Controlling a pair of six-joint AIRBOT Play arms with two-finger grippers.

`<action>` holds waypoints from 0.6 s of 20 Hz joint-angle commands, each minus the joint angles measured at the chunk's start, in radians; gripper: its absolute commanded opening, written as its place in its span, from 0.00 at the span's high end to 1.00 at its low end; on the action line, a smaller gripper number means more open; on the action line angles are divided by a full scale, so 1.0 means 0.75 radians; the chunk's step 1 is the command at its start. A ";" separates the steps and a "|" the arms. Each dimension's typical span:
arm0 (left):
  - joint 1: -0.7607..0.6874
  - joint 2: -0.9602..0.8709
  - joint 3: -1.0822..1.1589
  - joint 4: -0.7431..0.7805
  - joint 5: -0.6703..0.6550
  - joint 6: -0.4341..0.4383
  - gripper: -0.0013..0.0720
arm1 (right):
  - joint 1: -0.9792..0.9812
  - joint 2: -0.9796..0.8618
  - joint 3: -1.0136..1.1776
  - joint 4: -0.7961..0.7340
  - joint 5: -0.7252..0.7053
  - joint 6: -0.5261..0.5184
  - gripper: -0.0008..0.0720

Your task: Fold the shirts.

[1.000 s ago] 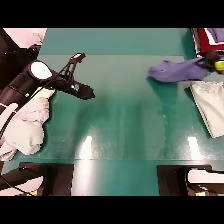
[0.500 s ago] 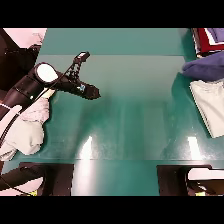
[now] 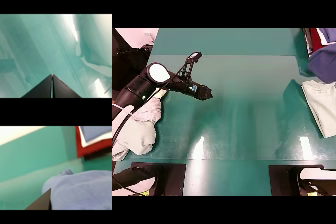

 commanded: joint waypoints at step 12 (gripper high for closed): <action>-0.001 0.000 0.002 -0.003 -0.047 0.006 0.95 | -0.108 0.433 -0.744 -0.662 0.307 -0.127 0.96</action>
